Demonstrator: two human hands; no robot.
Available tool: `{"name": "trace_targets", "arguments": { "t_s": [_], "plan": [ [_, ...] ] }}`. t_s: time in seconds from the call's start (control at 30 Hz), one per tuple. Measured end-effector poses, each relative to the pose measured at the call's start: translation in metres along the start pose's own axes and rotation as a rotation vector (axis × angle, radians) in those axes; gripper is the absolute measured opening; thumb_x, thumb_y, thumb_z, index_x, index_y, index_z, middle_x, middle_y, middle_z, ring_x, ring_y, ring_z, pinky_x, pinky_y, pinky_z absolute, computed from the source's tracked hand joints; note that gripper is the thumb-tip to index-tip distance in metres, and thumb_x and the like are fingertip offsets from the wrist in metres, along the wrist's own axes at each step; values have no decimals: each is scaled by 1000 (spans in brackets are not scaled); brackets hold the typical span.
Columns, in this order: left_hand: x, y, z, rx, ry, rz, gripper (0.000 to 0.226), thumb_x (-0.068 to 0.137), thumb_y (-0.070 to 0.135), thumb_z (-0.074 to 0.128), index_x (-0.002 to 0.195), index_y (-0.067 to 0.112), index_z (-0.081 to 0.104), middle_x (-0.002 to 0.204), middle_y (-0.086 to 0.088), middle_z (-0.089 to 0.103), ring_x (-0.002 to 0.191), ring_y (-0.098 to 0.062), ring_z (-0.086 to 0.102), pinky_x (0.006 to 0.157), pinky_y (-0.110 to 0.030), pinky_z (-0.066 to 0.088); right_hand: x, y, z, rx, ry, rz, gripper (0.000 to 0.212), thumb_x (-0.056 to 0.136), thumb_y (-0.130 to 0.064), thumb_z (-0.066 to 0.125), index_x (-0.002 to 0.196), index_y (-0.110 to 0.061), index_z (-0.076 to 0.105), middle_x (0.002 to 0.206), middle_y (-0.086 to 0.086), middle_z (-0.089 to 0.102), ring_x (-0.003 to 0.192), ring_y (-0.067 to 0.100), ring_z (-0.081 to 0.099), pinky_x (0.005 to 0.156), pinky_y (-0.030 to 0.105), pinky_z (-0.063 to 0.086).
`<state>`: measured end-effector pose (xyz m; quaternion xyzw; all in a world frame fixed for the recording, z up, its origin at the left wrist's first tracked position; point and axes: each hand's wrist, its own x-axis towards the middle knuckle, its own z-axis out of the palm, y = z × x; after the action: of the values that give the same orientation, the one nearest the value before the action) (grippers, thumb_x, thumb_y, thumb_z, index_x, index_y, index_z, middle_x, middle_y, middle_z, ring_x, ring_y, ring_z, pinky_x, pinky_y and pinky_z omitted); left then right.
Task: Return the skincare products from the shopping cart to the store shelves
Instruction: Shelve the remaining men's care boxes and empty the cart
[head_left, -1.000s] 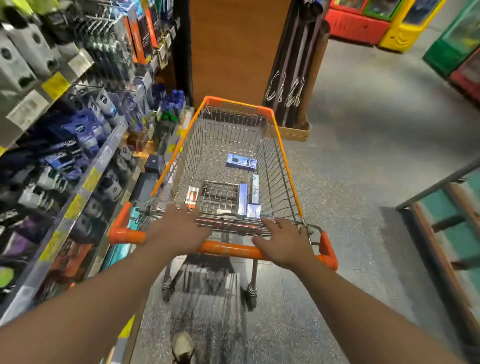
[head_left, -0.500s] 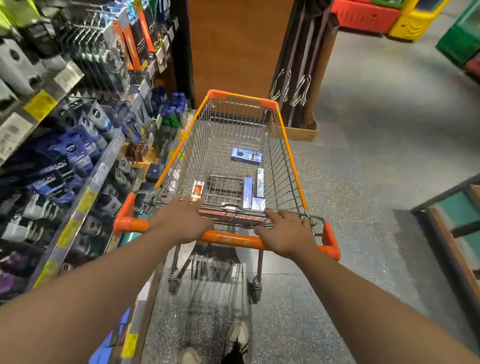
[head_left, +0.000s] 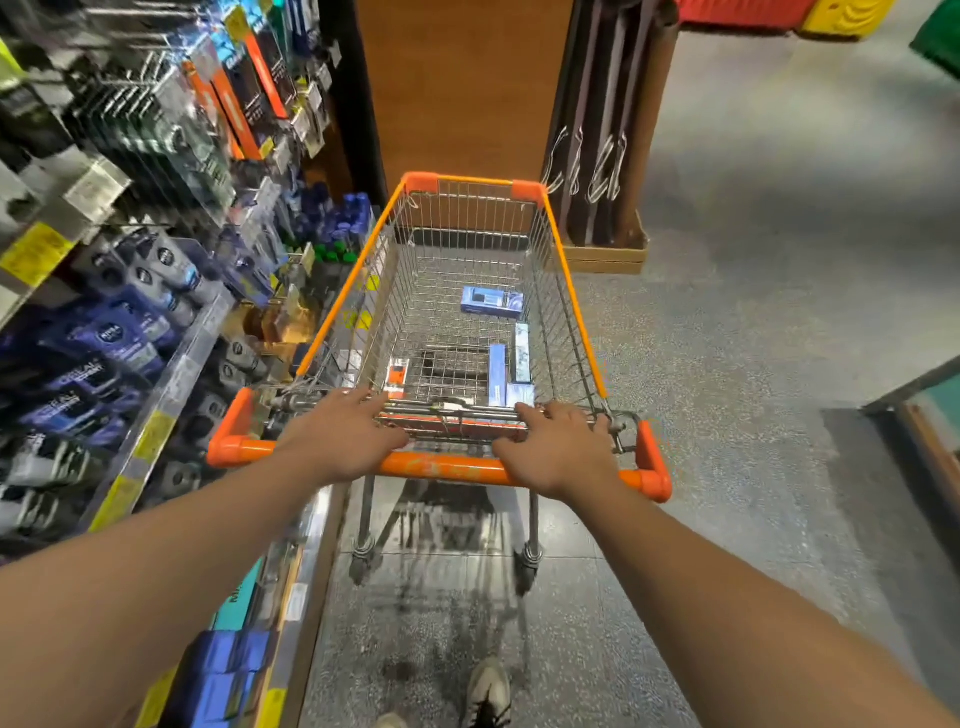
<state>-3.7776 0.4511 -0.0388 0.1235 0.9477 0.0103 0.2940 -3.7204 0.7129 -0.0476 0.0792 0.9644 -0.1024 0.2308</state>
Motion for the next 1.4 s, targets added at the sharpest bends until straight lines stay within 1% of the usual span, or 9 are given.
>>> {"name": "trace_targets", "arguments": {
  "t_s": [0.17, 0.37, 0.5, 0.7, 0.8, 0.93, 1.07, 1.17, 1.4],
  "plan": [
    [-1, 3, 1, 10, 10, 3, 66, 95, 73, 23, 155, 47, 33, 172, 7, 1, 159, -27, -3, 126, -53, 10, 0, 1, -1, 17, -57, -20, 86, 90, -75, 31, 164, -34, 15, 171, 13, 12, 158, 36, 6, 121, 69, -6],
    [-15, 21, -10, -9, 8, -39, 44, 112, 37, 27, 155, 45, 35, 172, -8, -6, 159, -31, -3, 126, -46, -1, 4, 5, -5, 15, -171, -65, 90, 94, -80, 24, 165, -30, 2, 172, 19, -5, 157, 42, -9, 117, 71, -17],
    [-13, 17, -13, 5, -36, -55, 45, 112, 47, 22, 156, 47, 30, 172, -3, -3, 159, -30, -3, 126, -44, 1, 6, 5, -4, 41, -175, -80, 94, 92, -84, 22, 166, -30, 2, 172, 18, -4, 157, 42, -9, 116, 71, -19],
    [-2, 11, -12, -136, -4, -55, 76, 101, 71, 20, 163, 26, 22, 171, -2, 15, 158, -24, 10, 125, -41, 9, 9, 10, -3, 135, -136, -104, 99, 87, -90, 24, 165, -30, 14, 172, 17, 5, 159, 36, -6, 120, 62, -18],
    [19, 0, -18, -193, 88, -98, 117, 73, 97, -3, 153, 28, 45, 158, -4, 45, 147, -30, 34, 119, -50, 30, 22, 11, -2, 224, -67, -113, 86, 93, -81, 30, 160, -28, 32, 168, 9, 27, 158, 28, 12, 125, 59, -8],
    [53, -5, -36, -180, 111, -157, 86, 89, 86, 13, 148, 36, 49, 150, -2, 55, 139, -31, 45, 108, -49, 40, 48, 6, -11, 388, -7, -38, 64, 100, -64, 46, 151, -25, 48, 154, 4, 49, 145, 24, 38, 126, 51, 13],
    [102, -15, -57, -327, 87, -100, 85, 86, 87, 18, 141, 34, 56, 133, -9, 66, 123, -32, 58, 99, -43, 48, 86, 0, -17, 460, 31, 3, 51, 100, -53, 57, 143, -27, 57, 146, 5, 58, 138, 24, 48, 121, 50, 28],
    [134, -18, -69, -402, 19, -66, 71, 98, 73, 27, 146, 27, 53, 142, -10, 61, 130, -31, 54, 101, -39, 44, 118, -4, -21, 478, 42, 36, 46, 98, -45, 63, 139, -24, 62, 139, 3, 65, 129, 19, 58, 110, 35, 41],
    [190, -7, -70, -437, -92, -53, 63, 99, 67, 39, 145, 27, 53, 146, -10, 58, 131, -31, 54, 103, -36, 43, 181, -5, -10, 501, -149, 137, 53, 98, -48, 61, 143, -20, 57, 138, 7, 64, 125, 20, 60, 93, 27, 44]
  ]
}}
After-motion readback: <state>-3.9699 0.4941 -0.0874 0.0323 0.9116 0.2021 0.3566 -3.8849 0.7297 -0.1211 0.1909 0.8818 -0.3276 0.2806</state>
